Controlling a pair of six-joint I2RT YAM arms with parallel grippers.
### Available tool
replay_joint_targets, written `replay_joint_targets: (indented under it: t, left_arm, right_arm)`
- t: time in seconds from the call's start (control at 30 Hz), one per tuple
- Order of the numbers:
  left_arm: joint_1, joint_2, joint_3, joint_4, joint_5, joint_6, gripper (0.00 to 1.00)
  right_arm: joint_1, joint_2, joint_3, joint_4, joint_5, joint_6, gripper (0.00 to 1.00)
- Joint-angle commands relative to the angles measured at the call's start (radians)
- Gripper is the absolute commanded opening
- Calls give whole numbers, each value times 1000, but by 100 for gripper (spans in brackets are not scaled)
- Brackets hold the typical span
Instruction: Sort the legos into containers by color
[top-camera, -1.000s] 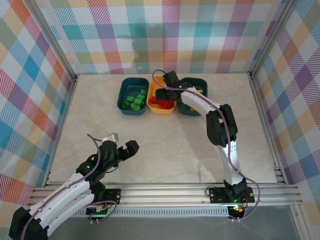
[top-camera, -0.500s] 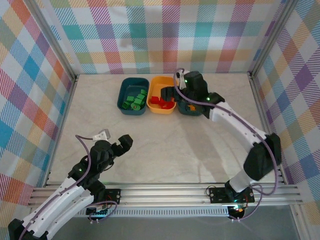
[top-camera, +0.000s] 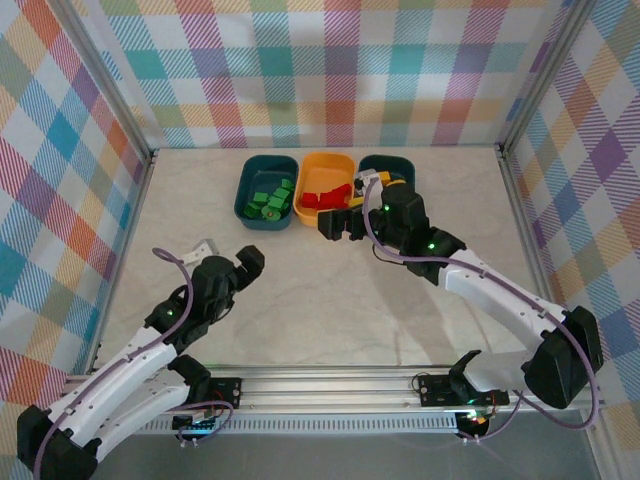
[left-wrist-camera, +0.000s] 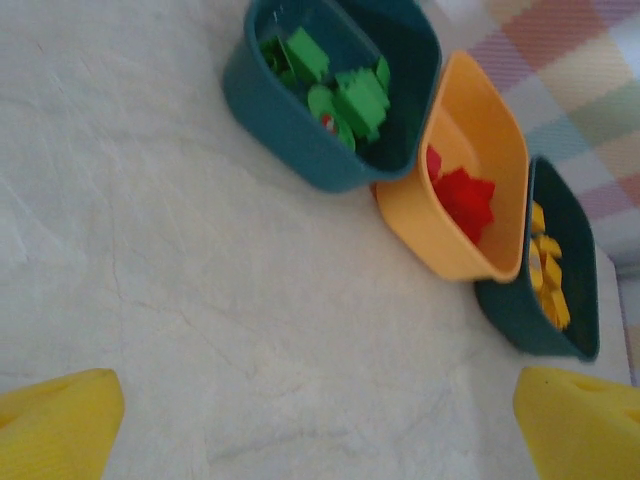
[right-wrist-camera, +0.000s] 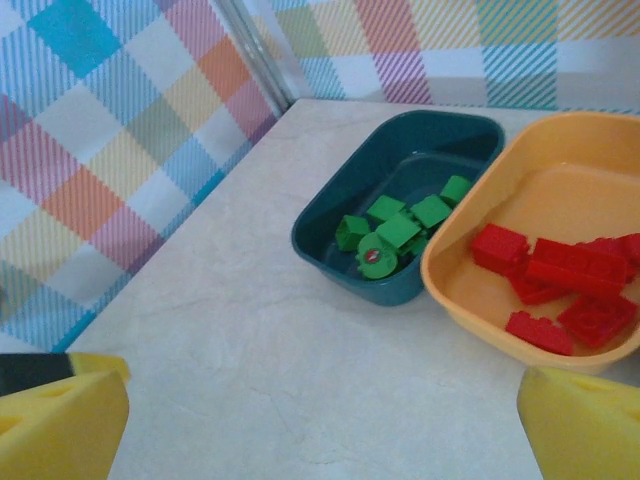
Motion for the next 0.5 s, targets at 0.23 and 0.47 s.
replay_joint_targets:
  t: [0.23,0.47]
  left_arm:
    - [-12,47,-7,179,-171,265,100]
    - [-10,30,-167,579,-221,686,100]
  right_arm:
    - [2,-73,-152,204,8,-25,100]
    - [-3,-69,-221,304,-18,-225,100]
